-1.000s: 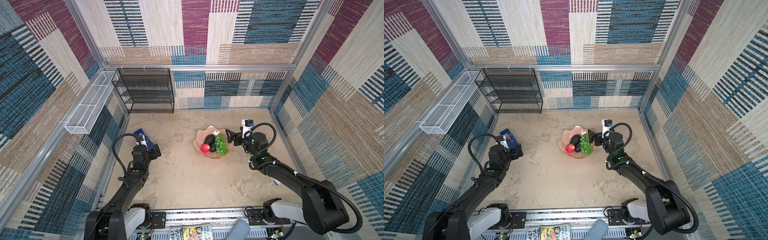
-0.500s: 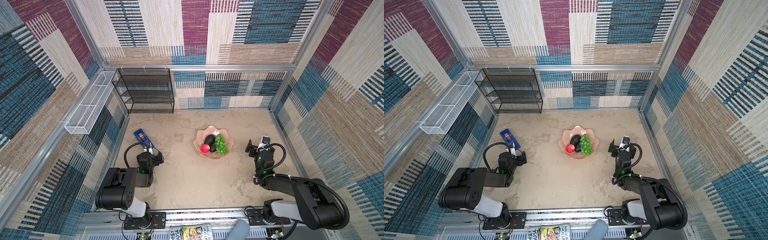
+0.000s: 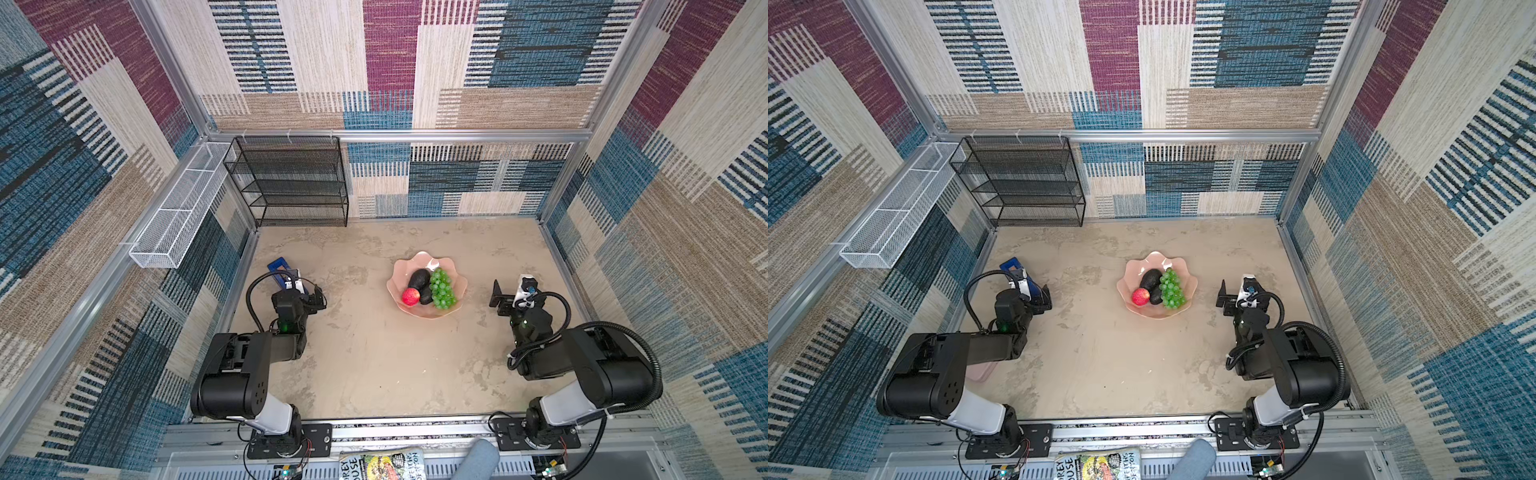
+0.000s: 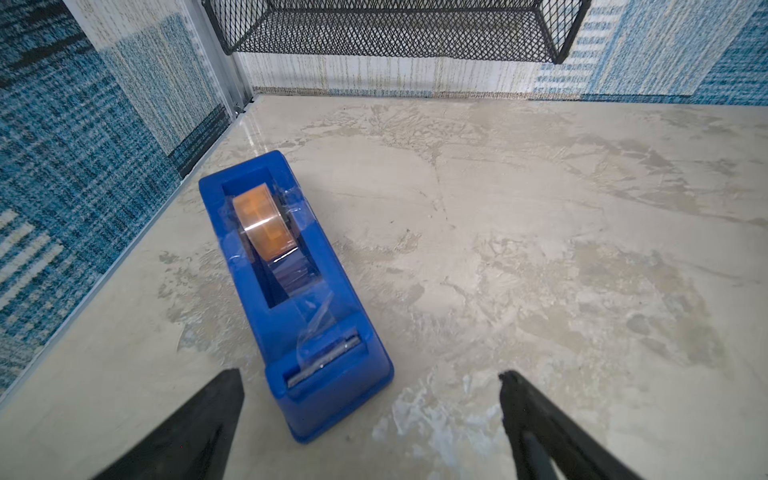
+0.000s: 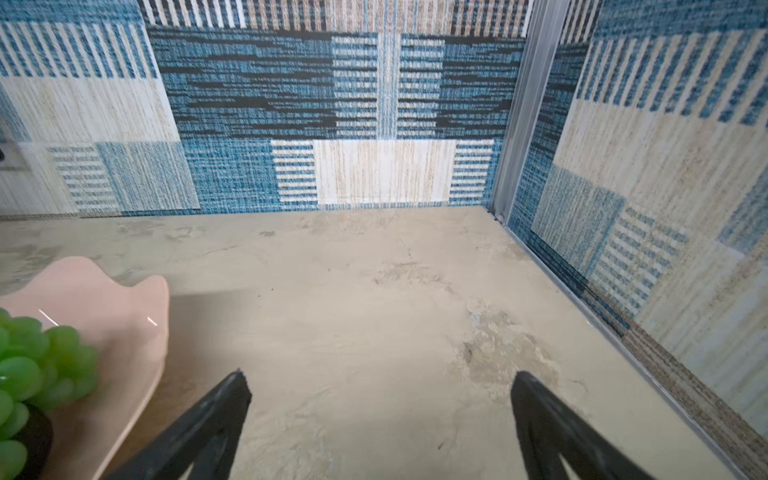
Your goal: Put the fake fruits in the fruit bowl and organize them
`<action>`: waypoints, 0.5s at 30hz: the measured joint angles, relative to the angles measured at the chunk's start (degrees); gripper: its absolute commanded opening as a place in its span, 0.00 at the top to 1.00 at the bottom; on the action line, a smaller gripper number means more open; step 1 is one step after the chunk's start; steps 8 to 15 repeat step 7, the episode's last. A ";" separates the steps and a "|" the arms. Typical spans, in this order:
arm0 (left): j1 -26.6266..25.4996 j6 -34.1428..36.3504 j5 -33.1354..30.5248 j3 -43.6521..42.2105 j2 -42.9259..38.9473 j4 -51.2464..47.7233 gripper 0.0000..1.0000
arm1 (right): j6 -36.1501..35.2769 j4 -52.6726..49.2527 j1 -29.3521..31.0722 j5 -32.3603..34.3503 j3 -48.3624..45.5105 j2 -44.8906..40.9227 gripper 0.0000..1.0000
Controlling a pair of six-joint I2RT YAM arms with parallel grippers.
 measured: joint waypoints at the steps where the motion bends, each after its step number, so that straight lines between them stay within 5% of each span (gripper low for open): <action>1: 0.00 0.00 0.00 0.00 0.00 0.00 0.01 | 0.00 0.31 -0.09 -0.09 0.02 0.04 0.00; 15: 0.20 0.00 0.07 0.09 0.11 -0.02 0.01 | 0.04 0.42 -0.22 -0.20 0.20 0.09 0.00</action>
